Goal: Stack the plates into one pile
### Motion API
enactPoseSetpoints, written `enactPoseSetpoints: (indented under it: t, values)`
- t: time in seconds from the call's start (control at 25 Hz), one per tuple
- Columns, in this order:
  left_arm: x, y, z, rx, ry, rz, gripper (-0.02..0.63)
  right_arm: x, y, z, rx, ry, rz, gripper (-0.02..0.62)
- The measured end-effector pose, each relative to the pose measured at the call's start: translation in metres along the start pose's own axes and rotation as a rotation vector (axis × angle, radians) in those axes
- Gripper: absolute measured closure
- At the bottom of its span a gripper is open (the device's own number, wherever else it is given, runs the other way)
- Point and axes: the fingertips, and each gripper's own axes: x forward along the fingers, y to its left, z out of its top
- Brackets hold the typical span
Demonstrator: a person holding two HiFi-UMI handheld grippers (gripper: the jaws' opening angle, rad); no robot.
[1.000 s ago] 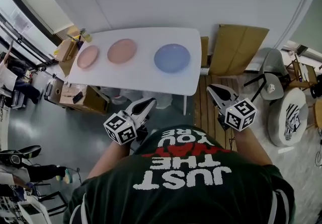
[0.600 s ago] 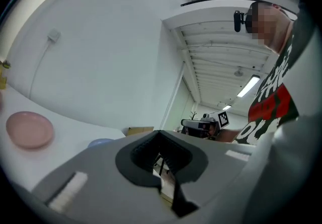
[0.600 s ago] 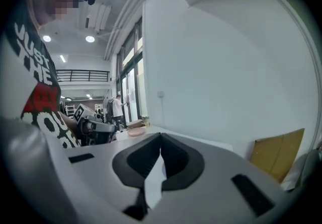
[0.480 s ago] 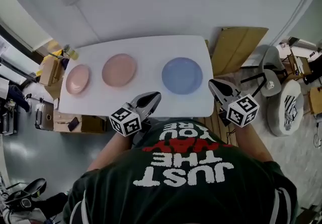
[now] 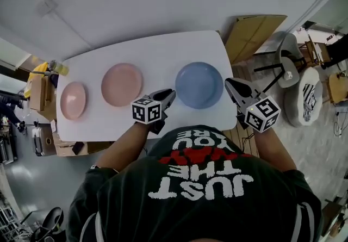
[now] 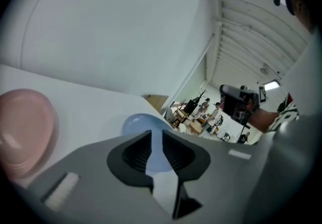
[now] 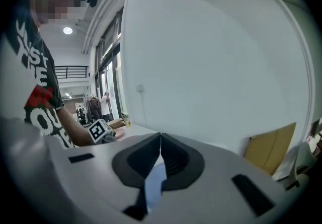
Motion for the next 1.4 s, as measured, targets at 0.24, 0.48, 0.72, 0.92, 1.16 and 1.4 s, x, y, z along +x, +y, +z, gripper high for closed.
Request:
enactPoseSetpoints:
  t: [0.24,0.48,0.72,0.92,1.16,1.4]
  values:
    - [0.063,0.062,-0.044,-0.107,0.194,0.195,0.466,0.012,-0.032,-0.017,0.005,0.053,0.056,0.589]
    - [0.100,0.082,-0.079,-0.252,0.305,0.289,0.460,0.002,-0.061,-0.035,0.026,0.088,0.067,0.589]
    - [0.105,0.091,-0.078,-0.503,0.226,0.346,0.572,-0.023,-0.084,-0.049,0.048,0.109,0.045,0.589]
    - [0.095,0.087,-0.051,-0.654,0.053,0.362,0.583,-0.024,-0.101,-0.041,0.035,0.095,0.079,0.589]
    - [0.008,0.113,0.022,-0.725,-0.221,0.404,0.583,0.047,-0.069,0.003,-0.067,0.061,0.214,0.589]
    - [-0.198,0.199,0.042,-0.835,-0.570,0.577,0.583,0.185,0.057,0.059,-0.222,0.018,0.443,0.589]
